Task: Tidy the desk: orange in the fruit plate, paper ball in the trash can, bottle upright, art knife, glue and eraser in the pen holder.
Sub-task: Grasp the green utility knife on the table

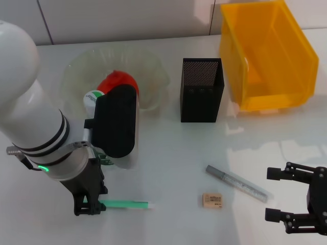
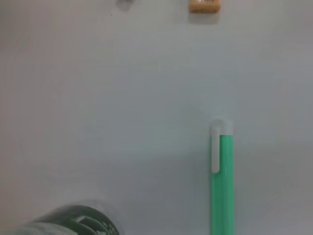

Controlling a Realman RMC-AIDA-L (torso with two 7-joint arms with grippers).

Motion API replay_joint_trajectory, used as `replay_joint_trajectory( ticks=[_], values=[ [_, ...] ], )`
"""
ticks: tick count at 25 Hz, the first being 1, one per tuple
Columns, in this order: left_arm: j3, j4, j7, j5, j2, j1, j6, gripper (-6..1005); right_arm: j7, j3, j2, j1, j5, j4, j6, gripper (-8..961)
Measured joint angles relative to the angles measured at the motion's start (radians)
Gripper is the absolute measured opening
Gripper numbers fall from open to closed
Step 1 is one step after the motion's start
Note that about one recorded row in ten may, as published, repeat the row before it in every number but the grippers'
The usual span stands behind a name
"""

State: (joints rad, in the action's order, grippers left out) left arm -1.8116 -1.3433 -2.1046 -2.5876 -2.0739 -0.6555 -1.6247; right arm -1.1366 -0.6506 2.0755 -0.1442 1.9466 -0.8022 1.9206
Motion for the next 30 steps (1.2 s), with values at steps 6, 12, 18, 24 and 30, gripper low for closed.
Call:
replay_joint_trajectory(
  ticks=[6, 12, 18, 24, 30],
  values=[
    [-0.003, 0.009, 0.000, -0.004, 0.000, 0.001, 0.007, 300, 0.000, 0.000, 0.000, 0.000, 0.000, 0.000, 0.000, 798],
    [-0.011, 0.019, 0.000, -0.005, 0.000, 0.000, 0.009, 300, 0.000, 0.000, 0.000, 0.000, 0.000, 0.000, 0.000, 797],
    [-0.012, 0.033, 0.000, -0.009, 0.000, -0.001, 0.025, 301, 0.000, 0.000, 0.000, 0.000, 0.000, 0.000, 0.000, 796],
    [-0.014, 0.039, 0.010, -0.009, 0.000, -0.002, 0.028, 301, 0.000, 0.000, 0.000, 0.000, 0.001, 0.000, 0.000, 795],
    [-0.025, 0.049, 0.014, -0.010, 0.000, -0.001, 0.032, 298, 0.000, 0.000, 0.000, 0.000, 0.002, 0.000, 0.000, 794]
  ],
)
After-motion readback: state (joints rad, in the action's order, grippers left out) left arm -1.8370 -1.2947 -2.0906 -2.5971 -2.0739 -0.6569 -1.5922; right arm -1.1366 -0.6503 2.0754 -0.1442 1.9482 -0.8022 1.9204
